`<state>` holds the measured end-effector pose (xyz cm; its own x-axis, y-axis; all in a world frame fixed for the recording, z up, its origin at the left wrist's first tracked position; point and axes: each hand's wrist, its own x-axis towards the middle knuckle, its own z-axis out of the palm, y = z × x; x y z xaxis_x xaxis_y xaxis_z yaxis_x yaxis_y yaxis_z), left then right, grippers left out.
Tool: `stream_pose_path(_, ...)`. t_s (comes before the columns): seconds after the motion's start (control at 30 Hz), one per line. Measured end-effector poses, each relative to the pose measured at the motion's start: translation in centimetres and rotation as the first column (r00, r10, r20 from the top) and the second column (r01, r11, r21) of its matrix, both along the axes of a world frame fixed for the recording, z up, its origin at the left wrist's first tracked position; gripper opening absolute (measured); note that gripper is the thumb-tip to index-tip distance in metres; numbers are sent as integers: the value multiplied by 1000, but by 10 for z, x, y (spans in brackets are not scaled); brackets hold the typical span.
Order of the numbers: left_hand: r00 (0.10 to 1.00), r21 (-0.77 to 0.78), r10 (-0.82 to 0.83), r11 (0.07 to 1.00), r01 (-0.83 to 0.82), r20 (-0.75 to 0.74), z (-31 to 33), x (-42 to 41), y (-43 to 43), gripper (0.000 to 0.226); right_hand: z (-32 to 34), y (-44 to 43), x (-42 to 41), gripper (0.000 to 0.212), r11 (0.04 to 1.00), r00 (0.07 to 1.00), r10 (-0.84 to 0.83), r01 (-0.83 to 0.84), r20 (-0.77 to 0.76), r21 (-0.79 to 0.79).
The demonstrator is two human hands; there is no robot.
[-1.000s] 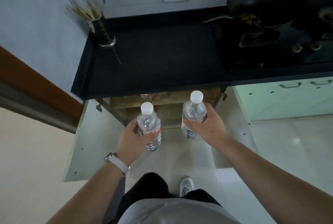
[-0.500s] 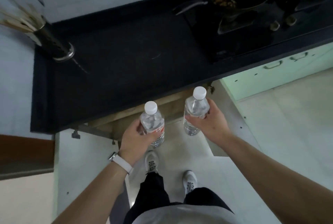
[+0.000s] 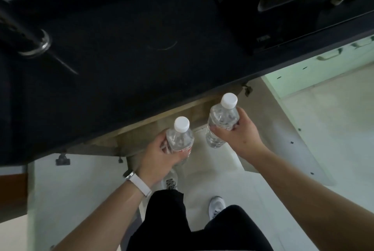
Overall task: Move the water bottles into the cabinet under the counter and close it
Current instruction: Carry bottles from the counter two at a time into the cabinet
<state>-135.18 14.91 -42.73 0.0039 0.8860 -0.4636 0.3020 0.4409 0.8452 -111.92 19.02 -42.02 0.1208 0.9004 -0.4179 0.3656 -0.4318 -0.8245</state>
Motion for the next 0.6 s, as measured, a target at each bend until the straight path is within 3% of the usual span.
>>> stream_pose_path(0.37,999,103,30,994,-33,30,-179,15,46,60,-172,39,5,62,981,996,-50,61,-68,184)
stream_pose_path(0.6,997,250,58,966,-70,55,-251,19,78,52,-260,66,2,69,946,986,-15,68,-167,317)
